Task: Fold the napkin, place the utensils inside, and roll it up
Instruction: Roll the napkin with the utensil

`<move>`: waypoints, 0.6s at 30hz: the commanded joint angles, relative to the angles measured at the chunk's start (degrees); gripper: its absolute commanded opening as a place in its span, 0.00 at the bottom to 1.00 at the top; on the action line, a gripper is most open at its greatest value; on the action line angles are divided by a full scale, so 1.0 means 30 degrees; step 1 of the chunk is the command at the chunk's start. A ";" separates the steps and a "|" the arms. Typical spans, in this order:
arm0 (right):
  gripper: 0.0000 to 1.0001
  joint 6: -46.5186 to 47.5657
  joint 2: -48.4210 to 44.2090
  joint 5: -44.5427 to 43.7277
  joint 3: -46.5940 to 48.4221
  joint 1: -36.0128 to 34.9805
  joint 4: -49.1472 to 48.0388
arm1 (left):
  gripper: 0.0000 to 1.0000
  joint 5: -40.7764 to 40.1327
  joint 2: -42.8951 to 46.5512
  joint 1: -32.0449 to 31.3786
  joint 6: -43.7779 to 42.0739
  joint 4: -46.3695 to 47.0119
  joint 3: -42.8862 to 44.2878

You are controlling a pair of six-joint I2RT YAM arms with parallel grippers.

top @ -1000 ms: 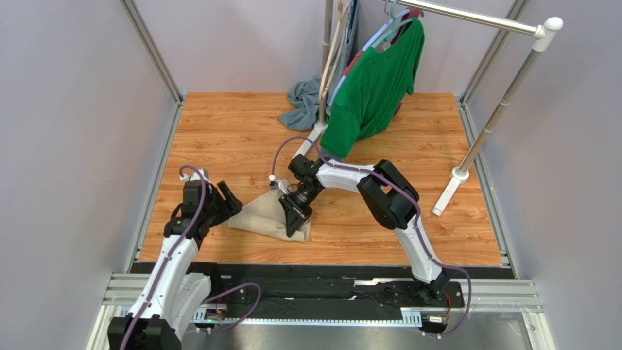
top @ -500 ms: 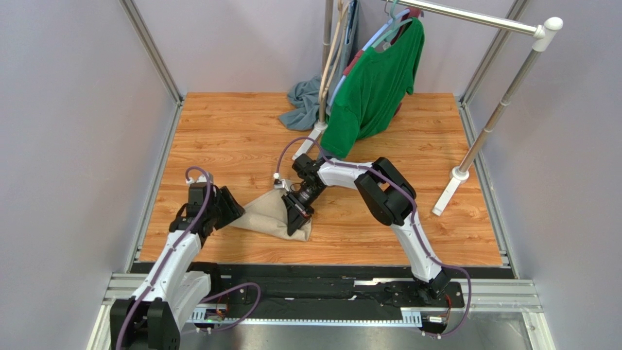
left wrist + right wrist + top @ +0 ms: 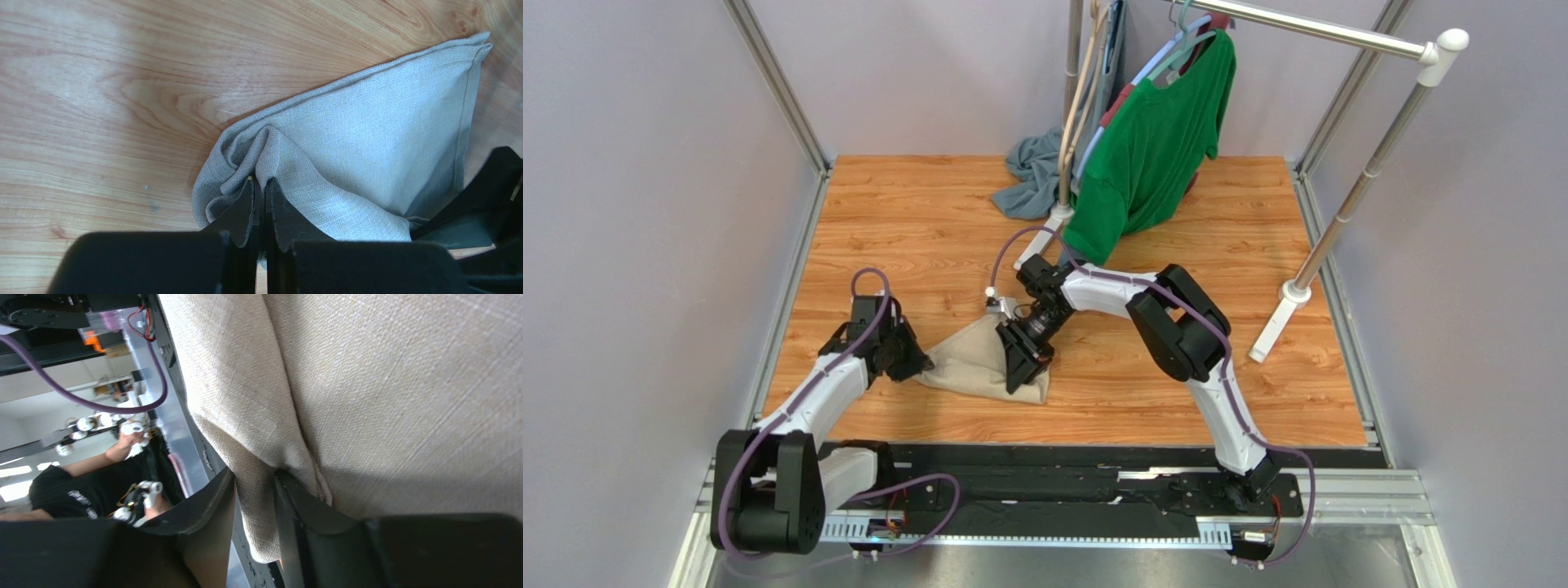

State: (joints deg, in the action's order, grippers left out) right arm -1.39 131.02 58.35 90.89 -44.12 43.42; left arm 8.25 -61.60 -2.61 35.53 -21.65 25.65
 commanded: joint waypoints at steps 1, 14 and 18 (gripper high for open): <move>0.44 0.0116 -0.2362 -0.3510 -0.0560 -0.0234 -0.0556 | 0.00 -0.0056 -0.1202 -0.0067 -0.0710 -0.0490 0.1030; 0.55 0.1136 -0.7282 -1.1878 -0.2312 -0.4598 -0.4300 | 0.00 0.0589 -0.3048 -0.0067 -0.0944 -0.0196 0.1675; 0.56 0.1836 -0.8251 -1.5690 -0.4571 -0.6382 -0.8547 | 0.00 0.0561 -0.3167 -0.0067 -0.0944 -0.0167 0.1821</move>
State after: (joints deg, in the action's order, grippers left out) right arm 0.73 110.00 25.93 82.15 -59.53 30.65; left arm 10.46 -70.17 -2.66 34.15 -21.93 30.22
